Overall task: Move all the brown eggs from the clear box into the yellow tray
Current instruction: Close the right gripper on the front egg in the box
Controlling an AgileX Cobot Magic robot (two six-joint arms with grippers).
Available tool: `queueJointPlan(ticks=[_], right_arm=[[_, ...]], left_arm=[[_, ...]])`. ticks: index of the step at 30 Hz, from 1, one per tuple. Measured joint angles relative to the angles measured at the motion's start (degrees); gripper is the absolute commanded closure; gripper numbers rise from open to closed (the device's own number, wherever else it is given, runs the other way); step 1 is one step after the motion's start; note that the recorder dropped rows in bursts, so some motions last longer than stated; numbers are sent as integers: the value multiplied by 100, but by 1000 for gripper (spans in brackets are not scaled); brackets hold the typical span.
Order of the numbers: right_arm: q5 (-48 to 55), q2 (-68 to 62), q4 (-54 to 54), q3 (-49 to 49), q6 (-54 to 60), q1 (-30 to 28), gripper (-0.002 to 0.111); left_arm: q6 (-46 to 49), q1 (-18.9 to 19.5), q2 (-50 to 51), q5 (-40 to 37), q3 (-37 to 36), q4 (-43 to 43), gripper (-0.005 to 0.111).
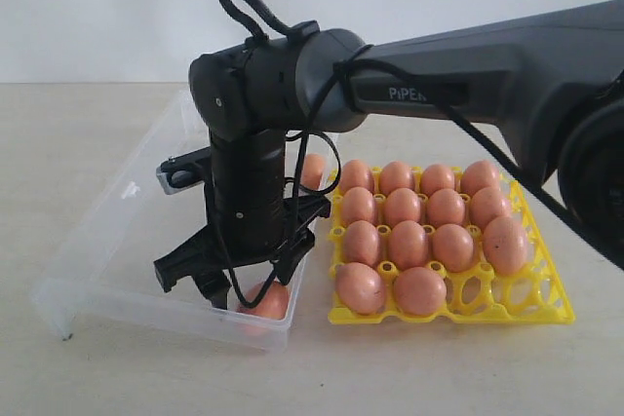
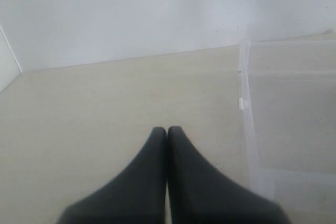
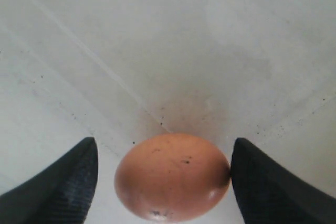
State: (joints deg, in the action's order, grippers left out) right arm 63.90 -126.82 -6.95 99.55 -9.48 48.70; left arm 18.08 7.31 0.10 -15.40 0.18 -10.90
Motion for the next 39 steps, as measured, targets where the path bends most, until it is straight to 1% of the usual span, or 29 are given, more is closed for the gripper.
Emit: queueJointPlan(ticks=[5, 8, 10, 11, 13, 15, 16, 19, 21, 23, 26, 31, 33, 39], right_arm=[[31, 0, -142, 0, 663, 0, 41], [49, 0, -121, 0, 807, 0, 41], [-318, -9, -121, 0, 1069, 0, 41], [-661, -9, -121, 0, 1348, 0, 41], [-900, 17, -121, 0, 1530, 0, 47], [-698, 200, -107, 0, 1604, 0, 56], [-537, 350, -73, 0, 1794, 0, 58], [284, 751, 274, 0, 3034, 0, 58], [495, 782, 423, 0, 3243, 0, 58], [529, 782, 452, -11, 3363, 0, 58], [436, 782, 493, -24, 3887, 12, 58], [56, 782, 516, -81, 5788, 45, 58], [-16, 782, 516, -157, 6377, 45, 58], [-39, 636, 262, -432, 6971, 45, 58]], left_arm=[[0, 0, 0, 0, 0, 0, 111], [0, 0, 0, 0, 0, 0, 111], [0, 0, 0, 0, 0, 0, 111], [0, 0, 0, 0, 0, 0, 111], [0, 0, 0, 0, 0, 0, 111], [0, 0, 0, 0, 0, 0, 111], [0, 0, 0, 0, 0, 0, 111], [0, 0, 0, 0, 0, 0, 111], [0, 0, 0, 0, 0, 0, 111], [0, 0, 0, 0, 0, 0, 111], [0, 0, 0, 0, 0, 0, 111], [0, 0, 0, 0, 0, 0, 111], [0, 0, 0, 0, 0, 0, 111], [0, 0, 0, 0, 0, 0, 111]])
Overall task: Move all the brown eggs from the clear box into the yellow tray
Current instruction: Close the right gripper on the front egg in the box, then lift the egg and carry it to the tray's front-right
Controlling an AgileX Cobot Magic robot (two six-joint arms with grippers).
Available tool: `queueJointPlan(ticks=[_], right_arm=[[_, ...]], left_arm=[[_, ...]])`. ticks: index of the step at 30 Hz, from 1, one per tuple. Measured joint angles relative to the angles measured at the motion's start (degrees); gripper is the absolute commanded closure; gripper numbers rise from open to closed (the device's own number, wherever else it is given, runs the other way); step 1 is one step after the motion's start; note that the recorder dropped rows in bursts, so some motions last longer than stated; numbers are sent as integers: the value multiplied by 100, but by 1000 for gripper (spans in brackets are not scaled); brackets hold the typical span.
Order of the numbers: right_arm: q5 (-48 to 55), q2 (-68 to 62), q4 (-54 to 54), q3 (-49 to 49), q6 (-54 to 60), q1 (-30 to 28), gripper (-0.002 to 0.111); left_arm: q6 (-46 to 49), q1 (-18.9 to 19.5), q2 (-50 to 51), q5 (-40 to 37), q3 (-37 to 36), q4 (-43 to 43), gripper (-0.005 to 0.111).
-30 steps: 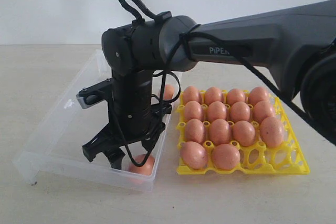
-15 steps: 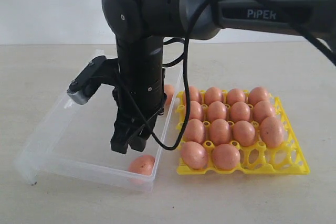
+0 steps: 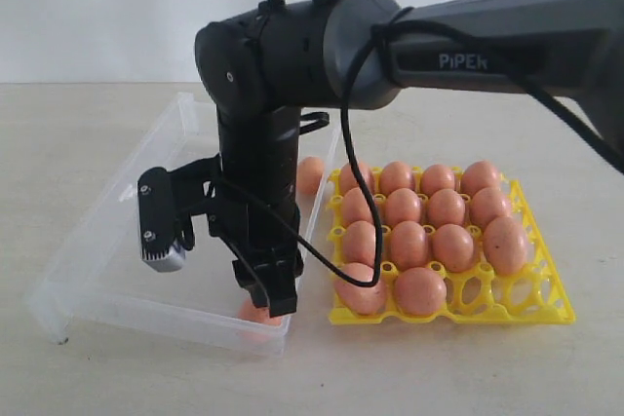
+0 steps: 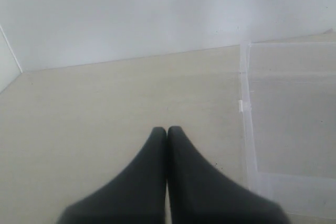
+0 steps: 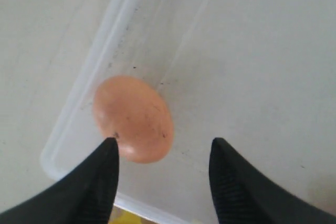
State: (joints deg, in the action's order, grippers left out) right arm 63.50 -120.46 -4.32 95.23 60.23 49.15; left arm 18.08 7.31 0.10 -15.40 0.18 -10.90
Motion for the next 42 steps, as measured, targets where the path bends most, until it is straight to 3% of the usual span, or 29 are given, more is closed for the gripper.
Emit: queueJointPlan(ticks=[22, 23, 25, 27, 36, 42], right_arm=[[-332, -470, -371, -163, 482, -40, 60], [-390, -484, -371, -163, 482, -40, 63], [-425, -500, -371, -163, 377, -40, 81], [-435, -500, -371, -163, 292, -45, 106], [-537, -485, -360, -163, -880, -45, 108], [-1135, -38, -631, -207, -1687, -54, 109]], left_arm=[[0, 0, 0, 0, 0, 0, 111], [0, 0, 0, 0, 0, 0, 111], [0, 0, 0, 0, 0, 0, 111], [0, 0, 0, 0, 0, 0, 111], [0, 0, 0, 0, 0, 0, 111], [0, 0, 0, 0, 0, 0, 111]])
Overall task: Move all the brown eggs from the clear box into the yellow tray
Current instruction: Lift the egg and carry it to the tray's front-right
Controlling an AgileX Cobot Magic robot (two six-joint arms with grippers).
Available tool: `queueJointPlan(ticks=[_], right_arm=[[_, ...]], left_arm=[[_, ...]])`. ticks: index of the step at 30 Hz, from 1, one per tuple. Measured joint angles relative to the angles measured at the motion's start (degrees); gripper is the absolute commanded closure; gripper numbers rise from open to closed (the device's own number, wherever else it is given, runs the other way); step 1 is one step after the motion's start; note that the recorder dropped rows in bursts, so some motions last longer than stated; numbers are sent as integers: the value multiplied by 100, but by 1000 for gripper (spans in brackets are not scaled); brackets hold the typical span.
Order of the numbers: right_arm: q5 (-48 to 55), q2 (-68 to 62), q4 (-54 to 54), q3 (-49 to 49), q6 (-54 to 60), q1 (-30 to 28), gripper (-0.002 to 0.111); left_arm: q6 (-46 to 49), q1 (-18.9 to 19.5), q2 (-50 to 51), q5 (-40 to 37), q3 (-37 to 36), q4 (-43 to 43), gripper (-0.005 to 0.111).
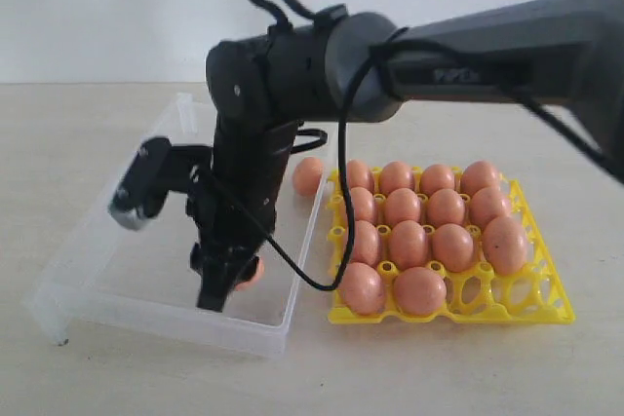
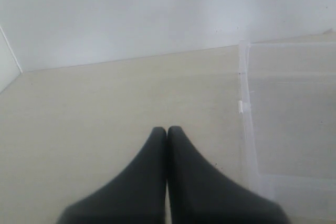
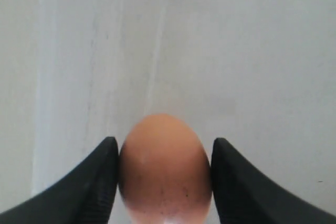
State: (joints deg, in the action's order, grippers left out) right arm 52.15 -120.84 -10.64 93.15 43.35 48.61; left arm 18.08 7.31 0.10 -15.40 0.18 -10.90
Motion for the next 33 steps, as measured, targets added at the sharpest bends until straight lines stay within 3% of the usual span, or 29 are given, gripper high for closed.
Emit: queueJointPlan(ticks=[4, 7, 12, 15, 18, 21, 23, 26, 33], right_arm=[[-669, 668, -1181, -157, -150, -178, 109], [-1423, 1252, -2186, -843, -7, -473, 109], [-3616, 2432, -3265, -2712, 112, -862, 109], [-5617, 3765, -3633, -4736, 16, -887, 109], [-6911, 4715, -3633, -5910, -569, -896, 109], [-7877, 5754, -2627, -7181, -2757, -911, 109], [-7942, 6132, -1673, -7761, -3848, -911, 109], [-7717, 6212, -1114, -8300, -4695, -911, 109], [-7519, 6212, -271, -8361, -5332, -911, 109]], left_arm=[[0, 0, 0, 0, 0, 0, 111], [0, 0, 0, 0, 0, 0, 111], [0, 0, 0, 0, 0, 0, 111], [0, 0, 0, 0, 0, 0, 111], [0, 0, 0, 0, 0, 0, 111], [0, 0, 0, 0, 0, 0, 111], [0, 0, 0, 0, 0, 0, 111], [0, 0, 0, 0, 0, 0, 111], [0, 0, 0, 0, 0, 0, 111]])
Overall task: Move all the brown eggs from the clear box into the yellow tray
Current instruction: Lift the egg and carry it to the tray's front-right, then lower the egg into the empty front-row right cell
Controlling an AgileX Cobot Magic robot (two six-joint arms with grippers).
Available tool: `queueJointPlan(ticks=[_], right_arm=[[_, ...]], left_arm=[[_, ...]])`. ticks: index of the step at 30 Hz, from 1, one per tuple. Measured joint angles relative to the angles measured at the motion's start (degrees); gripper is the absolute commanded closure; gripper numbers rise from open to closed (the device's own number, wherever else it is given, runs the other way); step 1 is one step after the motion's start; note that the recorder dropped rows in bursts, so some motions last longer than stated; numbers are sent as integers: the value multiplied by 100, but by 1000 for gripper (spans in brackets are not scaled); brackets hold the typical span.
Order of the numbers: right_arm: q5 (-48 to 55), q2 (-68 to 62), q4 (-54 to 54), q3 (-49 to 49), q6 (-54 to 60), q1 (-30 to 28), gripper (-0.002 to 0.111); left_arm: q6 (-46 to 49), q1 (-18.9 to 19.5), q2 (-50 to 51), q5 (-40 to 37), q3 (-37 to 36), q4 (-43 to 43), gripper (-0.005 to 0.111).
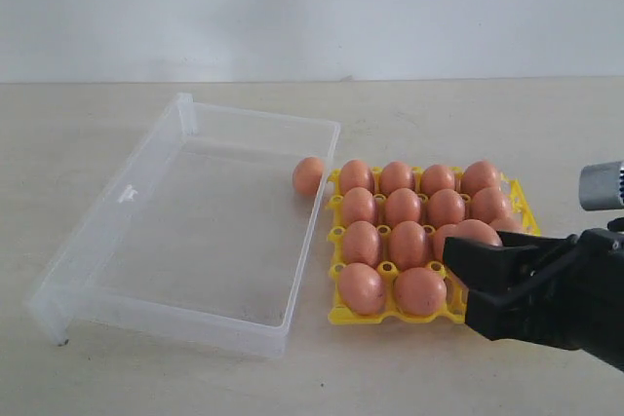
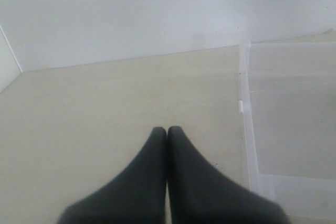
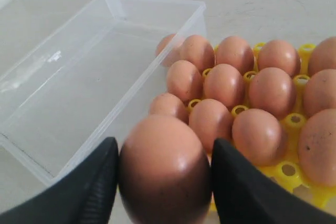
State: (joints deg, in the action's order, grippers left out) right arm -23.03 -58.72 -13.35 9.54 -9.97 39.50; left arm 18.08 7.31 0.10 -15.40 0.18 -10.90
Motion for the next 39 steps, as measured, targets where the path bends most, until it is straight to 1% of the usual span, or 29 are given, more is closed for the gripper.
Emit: queueJointPlan(ticks=[4, 7, 10, 11, 13, 16, 18, 19, 20, 21, 22, 23, 24, 25, 27, 28, 30, 31, 34, 36, 39], right_arm=[[-223, -177, 63, 53, 79, -164, 109], [-335, -336, 63, 324, 311, -307, 109], [-814, -492, 75, 723, 947, -347, 109], [-1043, -568, 41, 853, 1322, -347, 109], [-1235, -738, -135, 1078, 1747, -407, 109], [-1285, -1238, -697, 1281, 1894, -727, 109], [-1209, -1758, -501, 1312, 1389, -1169, 109], [-1119, -2229, 694, 1347, 252, -1690, 109], [-1120, -2377, 1433, 1402, -355, -1901, 109], [-1437, -2609, 3511, 1565, -1955, -2394, 109], [-1691, -2646, 4293, 1622, -2517, -2606, 109], [-2411, -2644, 5772, 1691, -3503, -2903, 109], [-2626, -2614, 6199, 1707, -3841, -2968, 109], [-2865, -2516, 7012, 1720, -4281, -3030, 109], [-2927, -2473, 7812, 1646, -4645, -3039, 109], [-2810, -2498, 8012, 1602, -4749, -3039, 109], [-2291, -2577, 8165, 1602, -4919, -3053, 109], [-2193, -2612, 8281, 1602, -5010, -3084, 109], [-2262, -2648, 8669, 1581, -5208, -3098, 109], [-2005, -2648, 8706, 1581, -5243, -3278, 109], [-1907, -2648, 8707, 1581, -5383, -3553, 109]], left_arm=[[0, 0, 0, 0, 0, 0, 111], [0, 0, 0, 0, 0, 0, 111], [0, 0, 0, 0, 0, 0, 111], [0, 0, 0, 0, 0, 0, 111], [0, 0, 0, 0, 0, 0, 111], [0, 0, 0, 0, 0, 0, 111], [0, 0, 0, 0, 0, 0, 111], [0, 0, 0, 0, 0, 0, 111], [0, 0, 0, 0, 0, 0, 111], [0, 0, 0, 0, 0, 0, 111], [0, 0, 0, 0, 0, 0, 111], [0, 0, 0, 0, 0, 0, 111], [0, 0, 0, 0, 0, 0, 111], [0, 0, 0, 0, 0, 0, 111], [0, 0, 0, 0, 0, 0, 111], [0, 0, 0, 0, 0, 0, 111], [0, 0, 0, 0, 0, 0, 111], [0, 0, 0, 0, 0, 0, 111], [0, 0, 0, 0, 0, 0, 111], [0, 0, 0, 0, 0, 0, 111], [0, 0, 0, 0, 0, 0, 111]])
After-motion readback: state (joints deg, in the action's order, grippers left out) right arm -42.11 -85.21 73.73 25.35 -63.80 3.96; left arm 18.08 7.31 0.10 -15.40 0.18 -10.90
